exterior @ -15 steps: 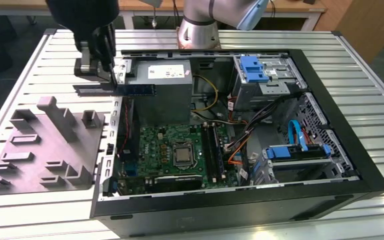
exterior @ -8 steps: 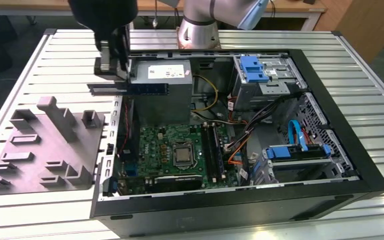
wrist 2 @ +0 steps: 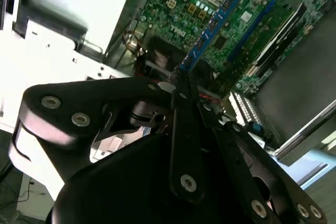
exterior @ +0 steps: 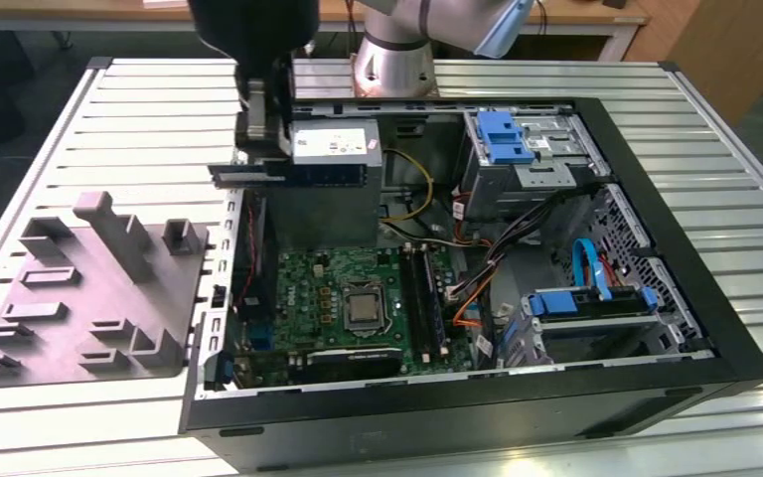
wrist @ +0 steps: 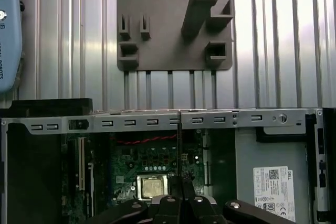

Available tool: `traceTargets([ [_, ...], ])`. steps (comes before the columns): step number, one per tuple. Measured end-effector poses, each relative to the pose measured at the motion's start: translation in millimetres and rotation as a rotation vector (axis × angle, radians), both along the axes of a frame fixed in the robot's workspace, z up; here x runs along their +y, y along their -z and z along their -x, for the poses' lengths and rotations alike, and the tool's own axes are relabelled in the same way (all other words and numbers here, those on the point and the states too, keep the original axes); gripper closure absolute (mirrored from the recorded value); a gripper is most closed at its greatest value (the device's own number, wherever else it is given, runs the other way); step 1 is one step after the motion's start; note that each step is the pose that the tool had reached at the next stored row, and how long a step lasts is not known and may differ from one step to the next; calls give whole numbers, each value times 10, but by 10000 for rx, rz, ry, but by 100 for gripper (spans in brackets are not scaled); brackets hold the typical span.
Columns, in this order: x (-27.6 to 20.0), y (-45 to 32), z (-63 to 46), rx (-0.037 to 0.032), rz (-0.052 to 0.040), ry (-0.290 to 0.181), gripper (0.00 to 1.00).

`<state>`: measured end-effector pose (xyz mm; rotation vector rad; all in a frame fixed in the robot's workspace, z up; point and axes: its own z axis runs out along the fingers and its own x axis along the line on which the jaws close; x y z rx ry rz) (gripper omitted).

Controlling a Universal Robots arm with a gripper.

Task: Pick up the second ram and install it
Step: 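Pick up the second ram and move it above second insertion slot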

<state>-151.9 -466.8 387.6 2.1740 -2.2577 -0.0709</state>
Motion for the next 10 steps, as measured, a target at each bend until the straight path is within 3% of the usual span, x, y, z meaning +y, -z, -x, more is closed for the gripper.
traceTargets([
  [10,8,14,-359,0,0,0,88],
])
